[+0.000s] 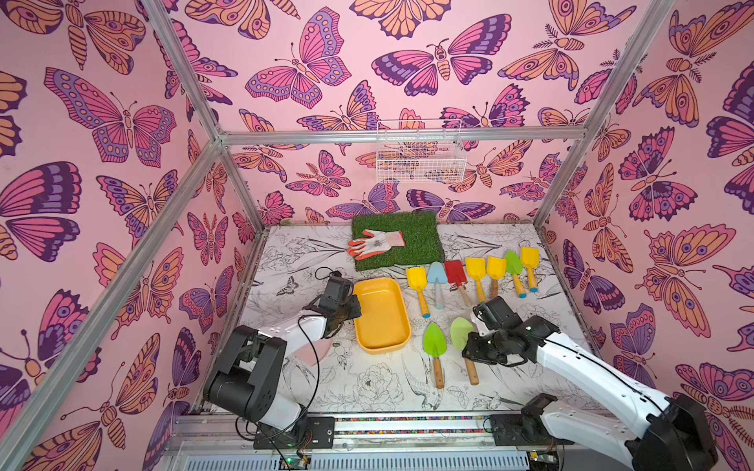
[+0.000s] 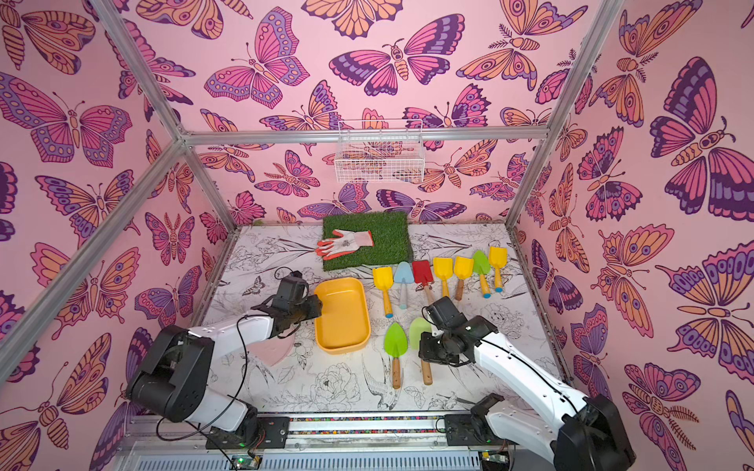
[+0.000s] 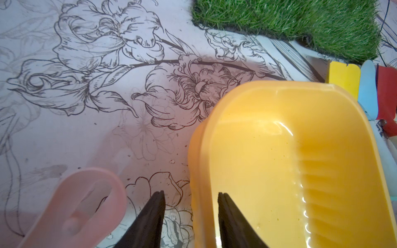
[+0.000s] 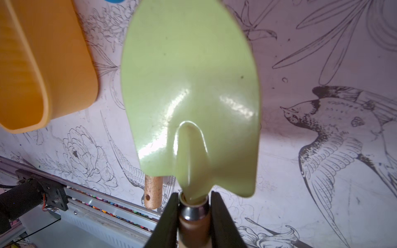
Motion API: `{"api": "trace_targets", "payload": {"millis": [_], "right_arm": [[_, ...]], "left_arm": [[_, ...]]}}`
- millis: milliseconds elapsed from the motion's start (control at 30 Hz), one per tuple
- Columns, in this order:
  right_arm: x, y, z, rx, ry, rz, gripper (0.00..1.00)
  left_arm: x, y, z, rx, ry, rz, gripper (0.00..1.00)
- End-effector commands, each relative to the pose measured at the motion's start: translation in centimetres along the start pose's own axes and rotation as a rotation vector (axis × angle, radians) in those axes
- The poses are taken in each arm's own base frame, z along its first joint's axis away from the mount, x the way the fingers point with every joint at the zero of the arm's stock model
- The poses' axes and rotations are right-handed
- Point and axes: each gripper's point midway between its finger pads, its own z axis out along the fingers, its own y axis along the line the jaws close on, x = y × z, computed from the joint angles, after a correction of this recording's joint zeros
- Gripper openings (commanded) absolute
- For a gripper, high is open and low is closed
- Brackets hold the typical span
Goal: Take the shovel out of the storage box
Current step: Place the shovel at the center of the board.
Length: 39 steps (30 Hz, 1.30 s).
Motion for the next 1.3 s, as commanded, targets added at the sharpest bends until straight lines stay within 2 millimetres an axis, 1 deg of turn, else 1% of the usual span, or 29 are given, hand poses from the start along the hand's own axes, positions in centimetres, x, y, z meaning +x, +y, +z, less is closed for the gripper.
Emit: {"api": "trace_targets", "payload": {"millis": [0,200,300,533,633,767,933,1000,1267], "right_arm": [[-0.9,0.8,0.9,-0.060,0.008,0.043,0.12],[-2.2,1.6,3.1,-0.092,0.015,0.089,0.12],[-2.7,1.4,3.7,-0.082,0.012,0.107,0.12],[-4.1,0.4,4.2,-0.094,-0.030,0.170,0.12],[-4.3,0.1,4.4,-0.091,-0.025,0.173,0.12],[-4.2,0.3,4.8,-0.103,-0.005,0.151,0.13],[-4.4,0.2,5.4,-0.092,0.005,0.144,0.14],[-4.4,0.1,5.6,-0.087,0.010,0.147,0.16],[-4.2,-0.5,5.8,-0.055,0.022,0.149,0.35]], "left_arm": [[0.1,0.1,0.0,0.001,-0.002,0.003,0.46],[0.2,0.1,0.1,0.000,-0.001,0.003,0.47],[0.2,0.1,0.1,0.000,-0.001,0.005,0.46],[0.2,0.1,0.1,0.003,0.003,0.004,0.46],[0.2,0.2,0.1,-0.001,0.001,0.004,0.46],[0.2,0.2,0.1,-0.006,-0.002,0.009,0.46],[0.2,0.2,0.1,-0.007,-0.001,0.010,0.46],[0.1,0.3,0.1,-0.008,-0.003,0.009,0.46],[0.1,0.3,0.0,-0.012,-0.007,0.013,0.46]]}}
